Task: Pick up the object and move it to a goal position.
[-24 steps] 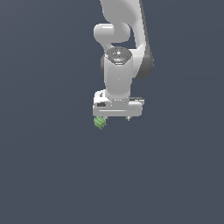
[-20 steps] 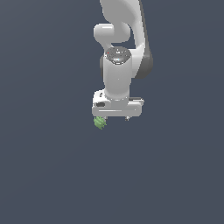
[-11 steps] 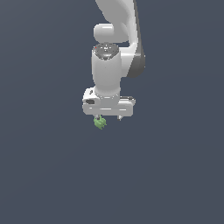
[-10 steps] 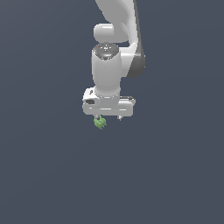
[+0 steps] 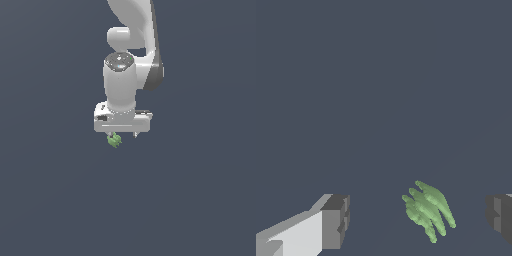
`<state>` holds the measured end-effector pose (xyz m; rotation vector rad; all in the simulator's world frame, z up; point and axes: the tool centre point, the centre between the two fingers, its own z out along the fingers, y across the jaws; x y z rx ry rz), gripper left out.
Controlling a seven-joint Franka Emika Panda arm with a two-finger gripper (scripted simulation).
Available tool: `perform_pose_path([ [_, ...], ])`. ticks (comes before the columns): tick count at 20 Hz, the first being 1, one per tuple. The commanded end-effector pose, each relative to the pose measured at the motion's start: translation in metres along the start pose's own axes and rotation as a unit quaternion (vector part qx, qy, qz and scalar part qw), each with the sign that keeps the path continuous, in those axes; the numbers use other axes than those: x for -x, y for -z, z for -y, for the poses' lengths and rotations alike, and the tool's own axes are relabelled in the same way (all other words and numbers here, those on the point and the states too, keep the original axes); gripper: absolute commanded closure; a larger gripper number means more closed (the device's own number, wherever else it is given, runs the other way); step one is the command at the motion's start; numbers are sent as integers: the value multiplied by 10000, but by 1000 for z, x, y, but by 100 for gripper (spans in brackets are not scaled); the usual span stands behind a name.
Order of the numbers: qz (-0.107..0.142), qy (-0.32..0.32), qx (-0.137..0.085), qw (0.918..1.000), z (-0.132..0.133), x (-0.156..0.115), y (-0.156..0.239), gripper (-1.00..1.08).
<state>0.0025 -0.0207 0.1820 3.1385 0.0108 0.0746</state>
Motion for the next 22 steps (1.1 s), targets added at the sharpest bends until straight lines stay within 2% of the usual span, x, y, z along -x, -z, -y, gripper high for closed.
perform_pose_path([
  [1, 12, 164, 4, 9999, -3, 3, -5, -92],
  [6, 44, 618, 9, 9981, -11, 12, -16, -92],
  [11, 83, 1194, 8, 9928, -20, 23, -31, -92],
  [16, 121, 1780, -3, 9840, -29, 36, -45, -92],
  [22, 163, 2477, -28, 9687, -39, 52, -62, -92],
])
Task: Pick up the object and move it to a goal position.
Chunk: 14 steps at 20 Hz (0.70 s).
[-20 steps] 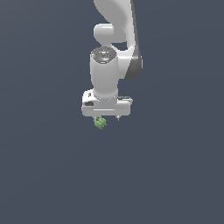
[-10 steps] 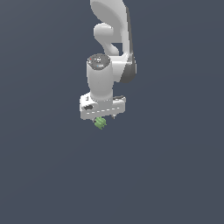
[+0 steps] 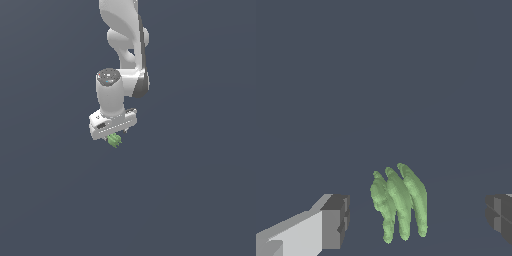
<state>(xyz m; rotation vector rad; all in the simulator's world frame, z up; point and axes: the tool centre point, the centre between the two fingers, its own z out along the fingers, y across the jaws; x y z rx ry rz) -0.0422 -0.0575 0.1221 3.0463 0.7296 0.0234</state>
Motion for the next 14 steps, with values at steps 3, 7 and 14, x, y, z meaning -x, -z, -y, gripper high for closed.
perform_pose_path([
  [3, 24, 525, -21, 9986, -1, 13, -12, -92],
  [7, 38, 892, -40, 9960, -1, 23, -20, -92],
  [14, 50, 1297, -63, 9915, 0, 33, -29, -92],
])
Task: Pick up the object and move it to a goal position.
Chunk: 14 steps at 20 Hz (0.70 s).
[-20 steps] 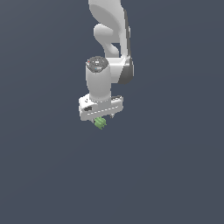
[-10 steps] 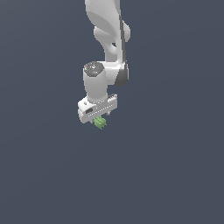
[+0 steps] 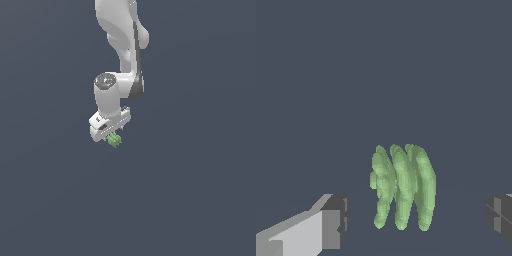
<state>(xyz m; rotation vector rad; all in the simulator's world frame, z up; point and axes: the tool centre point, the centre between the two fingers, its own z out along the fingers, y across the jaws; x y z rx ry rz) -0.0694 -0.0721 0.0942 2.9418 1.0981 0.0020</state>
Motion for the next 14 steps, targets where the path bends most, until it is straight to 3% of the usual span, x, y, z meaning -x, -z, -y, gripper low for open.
perform_pose_path([
  [1, 1, 113, -5, 9999, 1, 2, -2, -92],
  [14, 3, 177, -10, 9998, 2, 4, -20, -92],
])
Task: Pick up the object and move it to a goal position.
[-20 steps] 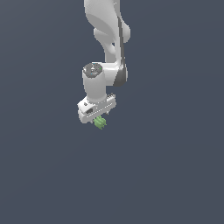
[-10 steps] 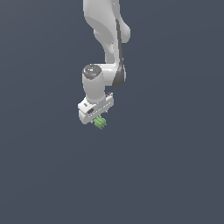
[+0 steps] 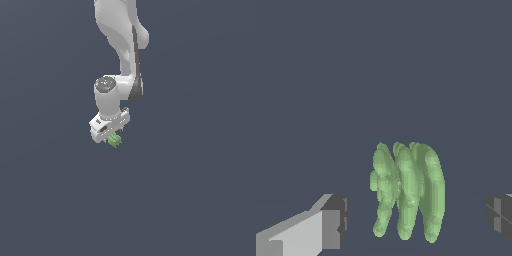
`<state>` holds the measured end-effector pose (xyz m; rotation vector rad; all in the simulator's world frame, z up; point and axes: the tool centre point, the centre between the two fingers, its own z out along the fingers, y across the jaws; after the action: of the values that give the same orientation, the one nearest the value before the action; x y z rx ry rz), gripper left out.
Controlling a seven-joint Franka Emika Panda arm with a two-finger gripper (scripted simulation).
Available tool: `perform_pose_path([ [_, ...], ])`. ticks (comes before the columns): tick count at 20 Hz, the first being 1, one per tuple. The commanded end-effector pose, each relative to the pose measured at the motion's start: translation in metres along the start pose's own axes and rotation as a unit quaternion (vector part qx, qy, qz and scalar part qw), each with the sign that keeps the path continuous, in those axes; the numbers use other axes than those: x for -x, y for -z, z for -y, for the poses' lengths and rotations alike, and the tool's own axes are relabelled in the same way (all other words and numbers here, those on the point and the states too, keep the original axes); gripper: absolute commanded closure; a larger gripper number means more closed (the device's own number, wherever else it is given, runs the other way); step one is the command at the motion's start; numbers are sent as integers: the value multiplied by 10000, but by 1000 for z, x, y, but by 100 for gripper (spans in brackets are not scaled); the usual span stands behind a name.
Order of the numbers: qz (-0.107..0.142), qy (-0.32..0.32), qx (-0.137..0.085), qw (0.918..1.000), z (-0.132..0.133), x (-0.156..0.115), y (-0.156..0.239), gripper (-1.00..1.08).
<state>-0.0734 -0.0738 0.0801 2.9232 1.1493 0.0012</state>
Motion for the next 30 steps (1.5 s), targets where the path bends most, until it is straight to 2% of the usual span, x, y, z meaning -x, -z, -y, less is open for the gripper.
perform_pose_path([
  [1, 3, 6, -4, 10000, 1, 0, -11, -92],
  [11, 2, 17, -4, 10000, 0, 1, -40, -92],
  [12, 2, 17, -4, 10000, 0, 1, -40, 108],
  [24, 0, 13, 3, 10000, 0, 0, -38, 108],
  [30, 0, 13, 3, 10000, 5, -13, -21, 108],
])
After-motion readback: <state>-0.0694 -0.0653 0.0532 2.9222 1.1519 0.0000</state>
